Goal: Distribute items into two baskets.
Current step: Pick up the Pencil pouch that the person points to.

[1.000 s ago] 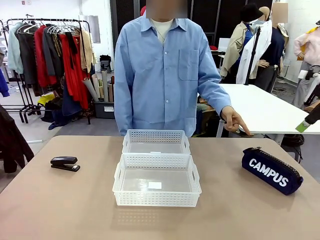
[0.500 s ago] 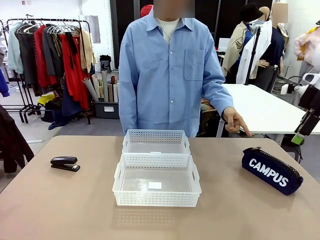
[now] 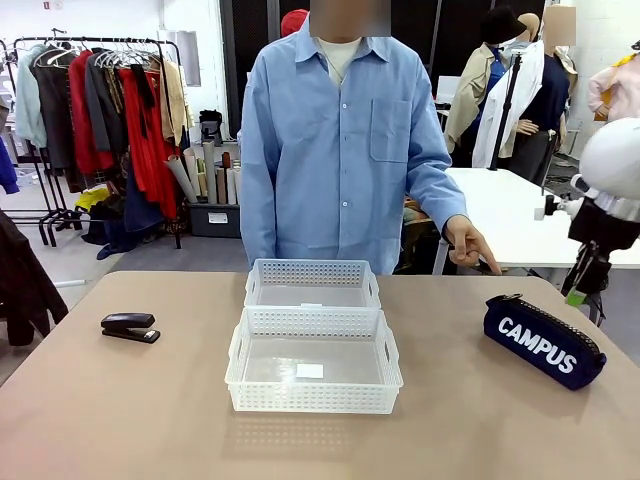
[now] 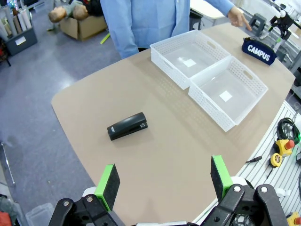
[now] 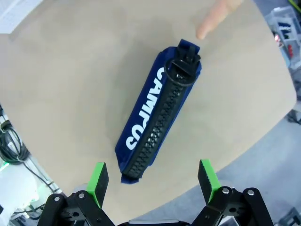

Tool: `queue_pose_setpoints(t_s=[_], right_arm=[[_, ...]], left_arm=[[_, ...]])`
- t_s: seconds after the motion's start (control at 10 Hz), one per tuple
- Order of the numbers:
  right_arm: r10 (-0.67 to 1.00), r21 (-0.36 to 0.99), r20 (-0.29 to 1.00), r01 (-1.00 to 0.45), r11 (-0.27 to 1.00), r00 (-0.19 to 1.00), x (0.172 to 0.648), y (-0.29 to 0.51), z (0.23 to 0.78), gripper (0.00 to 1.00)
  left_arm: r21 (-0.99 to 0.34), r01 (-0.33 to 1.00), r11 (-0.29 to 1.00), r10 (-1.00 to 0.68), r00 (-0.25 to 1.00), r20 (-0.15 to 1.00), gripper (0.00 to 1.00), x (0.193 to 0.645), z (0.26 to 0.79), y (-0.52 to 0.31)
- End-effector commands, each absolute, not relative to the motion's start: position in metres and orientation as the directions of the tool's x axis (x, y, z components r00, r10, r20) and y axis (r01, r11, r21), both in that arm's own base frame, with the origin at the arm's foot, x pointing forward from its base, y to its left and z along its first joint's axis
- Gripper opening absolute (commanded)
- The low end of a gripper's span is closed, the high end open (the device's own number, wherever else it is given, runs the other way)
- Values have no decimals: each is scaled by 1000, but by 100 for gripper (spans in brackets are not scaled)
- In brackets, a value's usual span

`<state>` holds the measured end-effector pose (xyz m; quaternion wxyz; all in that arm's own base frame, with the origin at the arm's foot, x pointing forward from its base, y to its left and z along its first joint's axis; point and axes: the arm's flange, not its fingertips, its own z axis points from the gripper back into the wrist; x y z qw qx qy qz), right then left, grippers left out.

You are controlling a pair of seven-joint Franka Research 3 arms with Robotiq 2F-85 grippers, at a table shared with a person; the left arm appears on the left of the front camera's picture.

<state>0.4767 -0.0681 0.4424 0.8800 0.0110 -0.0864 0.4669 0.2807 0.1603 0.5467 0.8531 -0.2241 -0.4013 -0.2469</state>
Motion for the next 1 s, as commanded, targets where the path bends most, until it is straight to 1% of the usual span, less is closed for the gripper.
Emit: queue_pose_setpoints(t_s=[0.0,0.5,0.7,0.9], right_arm=[[839,-99,132,-836,541,527,480,-63,425,100],[836,-69,156,-838,541,526,482,-62,392,100],[835,-20,166,-844,535,525,483,-61,376,100],[832,-11,169,-843,538,528,485,-60,363,100]], left_arm=[[-179,615,768,-248,544,802,100,281,546,161],[-179,615,768,-248,544,802,100,281,546,161],[-179,615,768,-248,544,802,100,281,546,161],[-179,615,768,-248,544,802,100,281,546,161]])
